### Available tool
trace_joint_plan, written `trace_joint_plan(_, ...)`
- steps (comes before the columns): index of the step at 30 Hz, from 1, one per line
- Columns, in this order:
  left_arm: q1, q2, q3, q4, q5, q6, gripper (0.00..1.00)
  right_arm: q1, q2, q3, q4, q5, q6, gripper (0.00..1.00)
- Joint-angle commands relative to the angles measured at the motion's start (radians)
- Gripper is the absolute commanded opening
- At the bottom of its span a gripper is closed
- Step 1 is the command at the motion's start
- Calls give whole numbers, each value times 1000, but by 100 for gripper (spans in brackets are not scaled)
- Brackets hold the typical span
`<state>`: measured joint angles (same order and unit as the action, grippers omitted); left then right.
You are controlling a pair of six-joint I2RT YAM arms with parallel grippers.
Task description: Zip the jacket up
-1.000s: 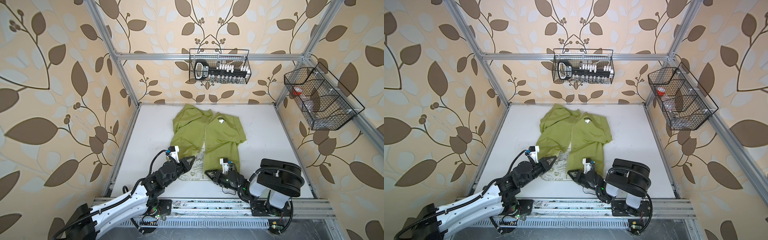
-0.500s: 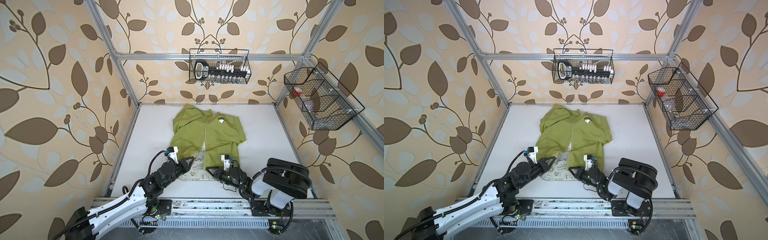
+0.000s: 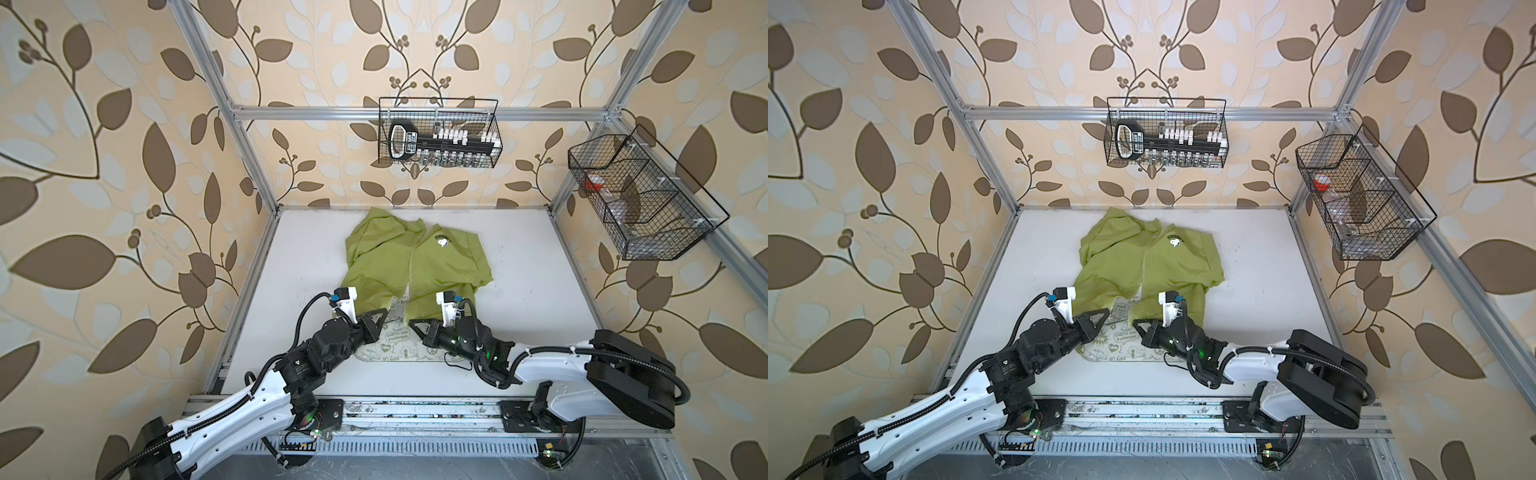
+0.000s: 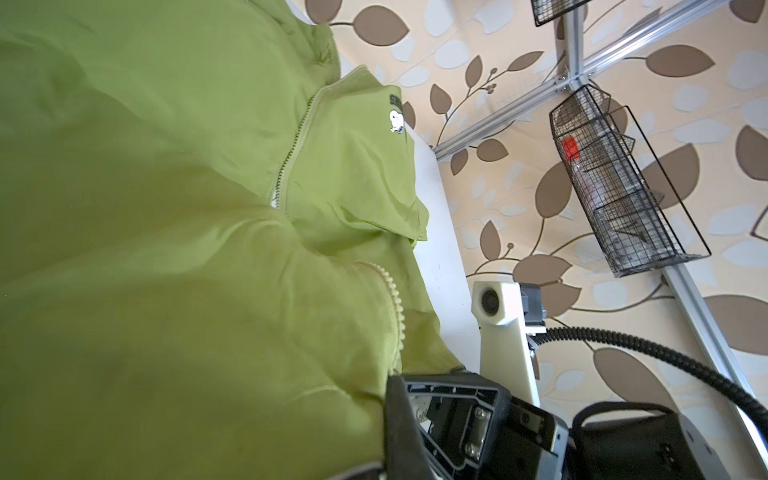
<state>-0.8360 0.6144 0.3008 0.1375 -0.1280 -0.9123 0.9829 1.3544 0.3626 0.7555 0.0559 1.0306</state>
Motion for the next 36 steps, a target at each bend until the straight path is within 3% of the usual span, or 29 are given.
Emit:
trace_joint_plan(1,7,13,41,34,31,136,0,-23,-26,7,-106,9,-132,0)
trace_joint_plan(8,7,115,106,51,79,136,0,-96,-47,-8,-88,-97,-162,0)
trace_joint_plan(11,8,150,124,60,90,136,0,-96,-75,-20,-69,-90,-214,0)
trace_joint_plan(19,8,143,177,-71,-27,90,0,-203,-71,-18,-67,-206,-128,0)
trace_joint_plan(24,8,162,214,-104,-83,41,0,-207,-133,39,-302,-46,-94,0)
trace_joint_plan(31,7,189,218,9,62,241,0,-219,-218,18,-291,15,-155,0)
trace_joint_plan(36,9,194,237,-45,-28,138,0,-231,-282,-5,-282,50,-135,0)
